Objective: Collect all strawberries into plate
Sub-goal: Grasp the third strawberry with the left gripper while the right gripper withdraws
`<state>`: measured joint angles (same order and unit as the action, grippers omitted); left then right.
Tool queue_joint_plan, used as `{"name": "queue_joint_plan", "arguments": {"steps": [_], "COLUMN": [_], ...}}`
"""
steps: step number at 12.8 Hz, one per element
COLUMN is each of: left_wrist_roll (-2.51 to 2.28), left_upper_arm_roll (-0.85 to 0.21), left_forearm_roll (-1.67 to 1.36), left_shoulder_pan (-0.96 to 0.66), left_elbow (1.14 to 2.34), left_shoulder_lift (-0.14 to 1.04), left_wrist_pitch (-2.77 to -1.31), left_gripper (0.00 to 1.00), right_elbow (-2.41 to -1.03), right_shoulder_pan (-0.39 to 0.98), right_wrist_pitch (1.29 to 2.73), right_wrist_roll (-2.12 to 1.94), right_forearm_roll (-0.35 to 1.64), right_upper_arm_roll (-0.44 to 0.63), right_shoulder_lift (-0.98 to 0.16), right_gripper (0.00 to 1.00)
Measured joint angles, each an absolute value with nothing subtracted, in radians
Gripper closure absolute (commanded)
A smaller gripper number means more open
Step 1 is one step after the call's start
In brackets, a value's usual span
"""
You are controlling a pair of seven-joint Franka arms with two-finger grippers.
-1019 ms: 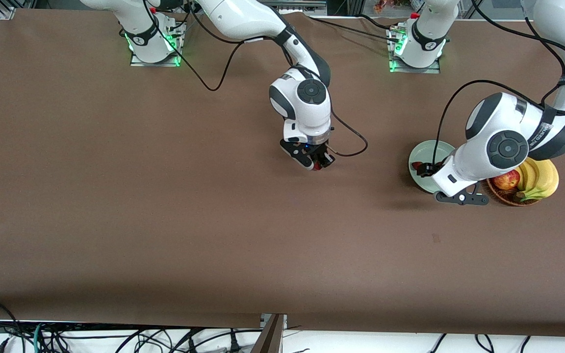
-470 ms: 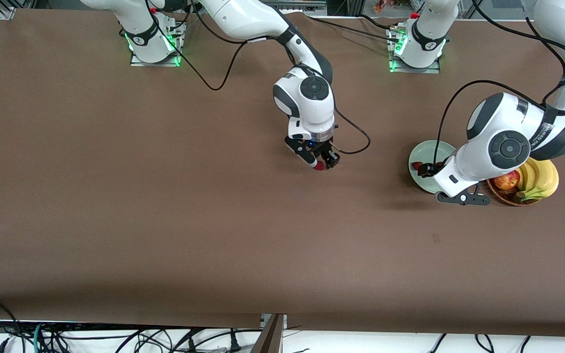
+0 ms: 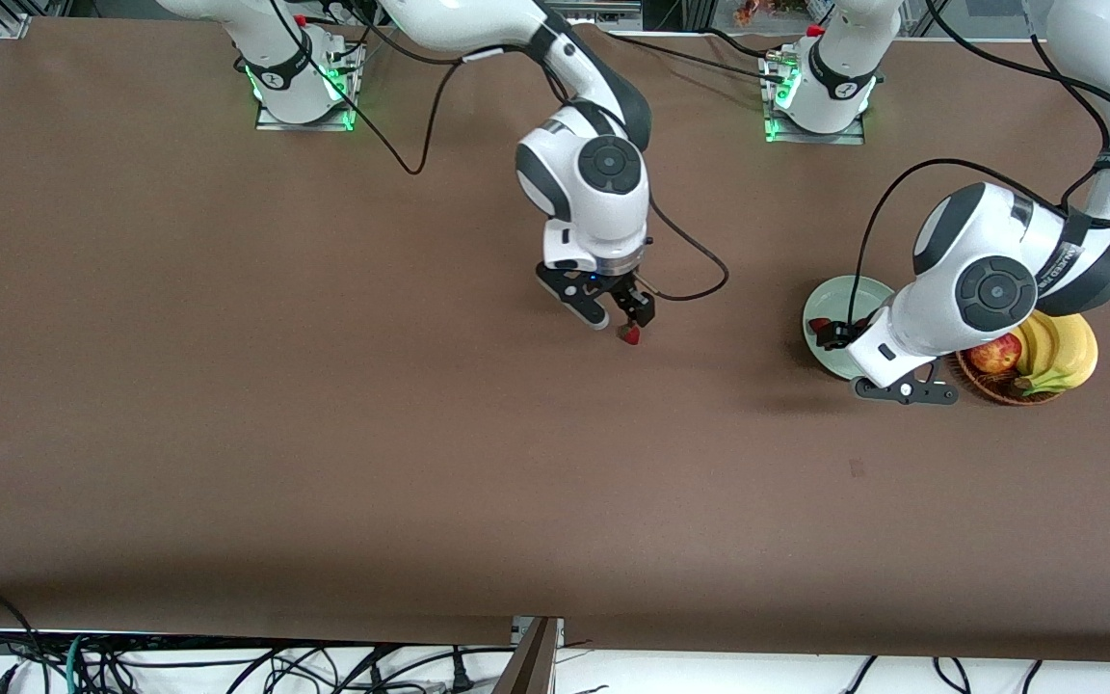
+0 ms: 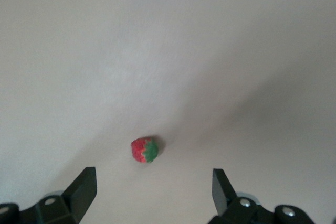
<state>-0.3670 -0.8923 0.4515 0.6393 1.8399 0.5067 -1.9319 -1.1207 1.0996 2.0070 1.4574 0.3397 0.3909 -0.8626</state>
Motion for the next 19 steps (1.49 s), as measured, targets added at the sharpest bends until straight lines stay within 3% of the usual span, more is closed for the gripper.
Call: {"name": "queue_joint_plan", "arguments": {"steps": [6,10,15,19], "left_wrist_roll": [-0.707,-0.889,-1.1,-1.113], "left_upper_arm_roll": [-0.896,-0.884,-0.718,-0.677], "left_forearm_roll": [0.451,0.454,0.47,0.47], "left_shoulder_pan": [0.407,0.273,0.002,-0.034], "left_elbow": [1.845,1.847,1.821,1.784], "left_shoulder_lift": [0.567,0.593,0.671,0.752], "left_wrist_pitch": [-2.032,-2.122,-2.24,-2.264], "left_gripper": [0.0,0.0,0.0,0.0], "right_elbow": [-1.121,-1.122,-1.125,-1.14], "right_shoulder_pan": [0.928,0.901,0.872,0.842], "right_wrist_pitch": [1.743,1.655,1.585,1.459], "right_wrist_roll": [1.093,0.974,0.833,0.652], "right_forearm_roll": [0.377,0.377,0.377,0.379], "right_upper_arm_roll": [0.395,0.491,0.581,0.64], "right_shoulder_lift": [-0.726,-0.656,-0.63,-0.561], "right_gripper": [0.01,0.01,0.01,0.01]}}
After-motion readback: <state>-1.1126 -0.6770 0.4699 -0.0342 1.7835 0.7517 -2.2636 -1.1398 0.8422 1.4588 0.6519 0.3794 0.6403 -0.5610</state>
